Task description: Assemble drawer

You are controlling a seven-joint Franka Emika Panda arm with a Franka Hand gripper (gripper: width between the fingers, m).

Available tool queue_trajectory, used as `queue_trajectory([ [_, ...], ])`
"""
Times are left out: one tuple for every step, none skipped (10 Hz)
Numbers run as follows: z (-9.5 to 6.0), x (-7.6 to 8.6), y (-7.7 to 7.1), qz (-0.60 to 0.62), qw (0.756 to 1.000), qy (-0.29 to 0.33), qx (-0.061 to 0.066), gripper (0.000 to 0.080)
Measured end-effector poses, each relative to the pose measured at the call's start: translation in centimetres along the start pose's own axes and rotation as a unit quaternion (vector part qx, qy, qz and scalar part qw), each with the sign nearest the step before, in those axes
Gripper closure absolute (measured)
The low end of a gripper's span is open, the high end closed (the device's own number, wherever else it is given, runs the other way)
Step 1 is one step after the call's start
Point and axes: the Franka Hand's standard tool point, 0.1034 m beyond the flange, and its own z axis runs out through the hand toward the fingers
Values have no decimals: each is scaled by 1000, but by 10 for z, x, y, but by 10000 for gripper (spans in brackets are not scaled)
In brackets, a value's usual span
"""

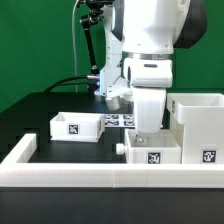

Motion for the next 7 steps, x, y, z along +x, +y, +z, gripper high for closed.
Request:
queue_trajectory([
  [3, 1, -1, 1, 1000, 0, 2, 758],
  [5, 5, 0, 8, 1000, 2, 1, 758],
  [5, 11, 1, 18, 1000, 4, -1, 758],
  [5, 13, 1, 24, 1000, 5, -1, 758],
  [5, 17, 1, 33, 999, 5, -2, 758],
  [5, 20, 0, 45, 999, 5, 0, 758],
  [5, 20, 0, 51, 999, 5, 1, 758],
])
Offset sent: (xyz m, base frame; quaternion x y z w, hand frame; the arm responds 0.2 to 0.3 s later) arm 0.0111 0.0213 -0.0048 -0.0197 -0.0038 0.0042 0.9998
